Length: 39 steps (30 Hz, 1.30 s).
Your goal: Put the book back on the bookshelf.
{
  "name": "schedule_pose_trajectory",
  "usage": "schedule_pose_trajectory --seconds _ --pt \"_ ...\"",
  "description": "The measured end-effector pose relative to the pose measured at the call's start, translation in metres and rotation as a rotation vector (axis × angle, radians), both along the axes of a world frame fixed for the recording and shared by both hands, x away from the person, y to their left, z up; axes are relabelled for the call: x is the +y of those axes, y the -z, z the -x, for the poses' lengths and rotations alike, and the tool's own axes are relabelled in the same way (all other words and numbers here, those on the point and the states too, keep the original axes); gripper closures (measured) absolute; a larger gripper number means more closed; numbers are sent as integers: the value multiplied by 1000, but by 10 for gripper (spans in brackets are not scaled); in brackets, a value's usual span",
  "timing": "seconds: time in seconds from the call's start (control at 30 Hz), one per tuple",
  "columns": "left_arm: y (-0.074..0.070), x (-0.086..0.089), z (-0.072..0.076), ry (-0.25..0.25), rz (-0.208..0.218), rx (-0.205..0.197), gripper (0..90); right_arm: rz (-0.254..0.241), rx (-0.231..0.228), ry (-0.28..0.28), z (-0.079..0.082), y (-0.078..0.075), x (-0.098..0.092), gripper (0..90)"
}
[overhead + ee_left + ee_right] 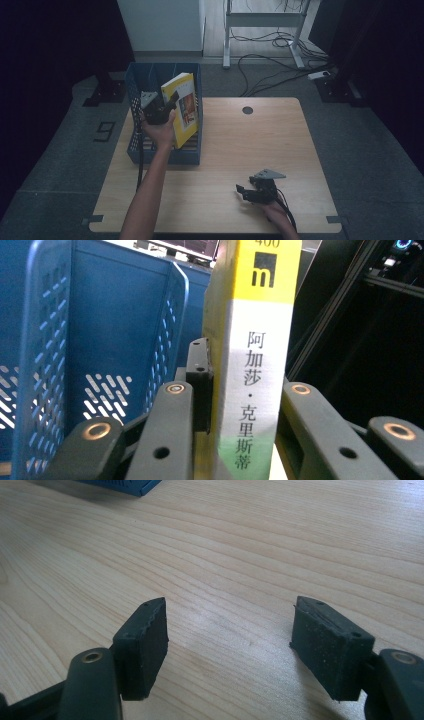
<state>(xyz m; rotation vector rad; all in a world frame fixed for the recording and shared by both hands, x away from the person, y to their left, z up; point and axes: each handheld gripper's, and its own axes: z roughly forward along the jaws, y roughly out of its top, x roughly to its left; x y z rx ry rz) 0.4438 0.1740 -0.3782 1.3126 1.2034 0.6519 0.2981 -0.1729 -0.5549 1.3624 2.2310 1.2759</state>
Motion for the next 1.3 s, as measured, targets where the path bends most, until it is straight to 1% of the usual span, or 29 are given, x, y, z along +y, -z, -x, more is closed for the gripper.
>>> schedule_pose_trajectory --seconds 0.33,0.43,0.47,0.5,0.53,0.57,0.6,0.8,1.0,1.3 --pt "9 -6 -8 -4 -31 11 751 4 -2 0 0 0 1 300" --pt "11 -8 -8 -18 -38 0 753 7 -4 0 0 0 1 300" --pt "13 -11 -7 -28 -53 -16 752 8 -4 0 0 0 1 300" --pt "13 -11 -7 -28 -53 -16 752 8 -4 0 0 0 1 300" --pt "14 -14 -9 -25 -64 -10 752 10 -5 0 0 0 1 300" --pt "14 -14 -9 -25 -64 -10 752 10 -5 0 0 0 1 300" --pt "17 -15 -11 -21 -54 3 752 11 -5 0 0 0 1 300" --pt "23 -17 -14 -28 -55 13 751 16 -7 0 1 0 2 300" --pt "33 -18 -17 -38 -45 25 750 15 -7 3 1 0 2 300" --pt "46 -17 -21 -57 -48 48 750 18 -7 4 1 0 2 297"
